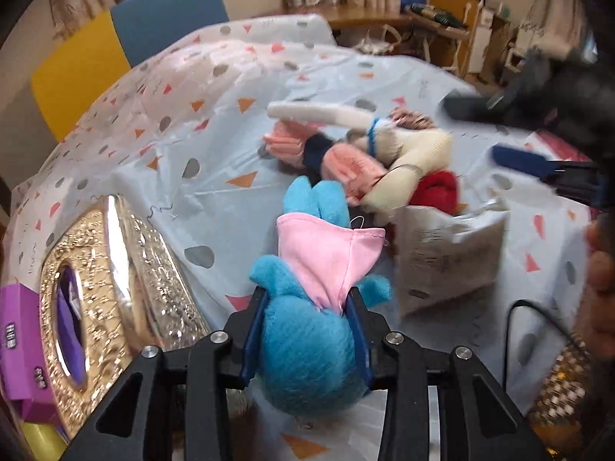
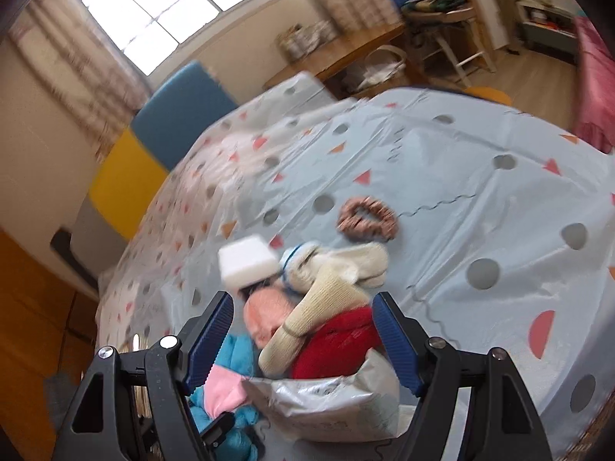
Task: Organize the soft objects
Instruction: 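Carry the plush toy toward the tray with left gripper while right grasps the wipes package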
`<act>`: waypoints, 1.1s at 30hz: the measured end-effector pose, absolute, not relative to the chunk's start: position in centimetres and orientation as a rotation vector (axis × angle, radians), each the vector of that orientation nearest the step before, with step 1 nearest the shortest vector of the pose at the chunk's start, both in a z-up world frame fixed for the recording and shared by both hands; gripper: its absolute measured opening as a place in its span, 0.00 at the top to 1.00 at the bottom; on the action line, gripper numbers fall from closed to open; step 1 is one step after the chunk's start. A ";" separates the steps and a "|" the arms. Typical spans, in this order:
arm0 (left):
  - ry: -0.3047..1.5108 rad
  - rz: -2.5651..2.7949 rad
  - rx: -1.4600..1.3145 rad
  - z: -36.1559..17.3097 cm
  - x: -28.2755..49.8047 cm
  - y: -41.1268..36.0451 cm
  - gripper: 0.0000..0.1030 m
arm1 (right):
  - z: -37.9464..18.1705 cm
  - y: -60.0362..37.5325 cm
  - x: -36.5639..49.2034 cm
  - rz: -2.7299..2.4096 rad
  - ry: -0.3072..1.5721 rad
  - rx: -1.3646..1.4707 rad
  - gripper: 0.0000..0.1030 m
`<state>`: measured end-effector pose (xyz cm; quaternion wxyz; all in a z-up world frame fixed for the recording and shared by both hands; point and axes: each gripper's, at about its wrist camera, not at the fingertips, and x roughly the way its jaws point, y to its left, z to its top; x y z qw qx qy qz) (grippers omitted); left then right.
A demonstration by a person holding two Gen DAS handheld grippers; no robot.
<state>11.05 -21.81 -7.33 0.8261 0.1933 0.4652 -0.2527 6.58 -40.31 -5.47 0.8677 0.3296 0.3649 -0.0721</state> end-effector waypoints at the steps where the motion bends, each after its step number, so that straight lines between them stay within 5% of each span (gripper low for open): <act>1: 0.974 -0.538 0.409 -6.8 10.8 -21.7 0.61 | -5.2 -39.9 7.1 -0.112 0.815 0.650 0.26; 10: 0.957 -0.533 0.261 -2.5 13.6 -18.7 0.61 | -4.0 -34.6 7.5 0.130 1.103 -0.077 0.26; 19: 0.967 -0.492 0.020 2.1 18.6 -14.4 0.61 | -10.9 -26.0 7.7 0.181 1.202 -0.819 0.25; 21: 0.942 -0.454 -0.051 3.9 19.8 -11.8 0.61 | -11.9 -25.8 7.9 0.178 1.224 -0.832 0.29; 22: 0.927 -0.432 -0.079 4.6 20.3 -10.4 0.61 | -12.1 -25.7 7.9 0.181 1.226 -0.825 0.43; 33: 0.844 -0.099 -0.295 6.2 22.3 8.6 0.60 | -12.5 -26.6 9.0 0.141 1.253 -0.771 0.45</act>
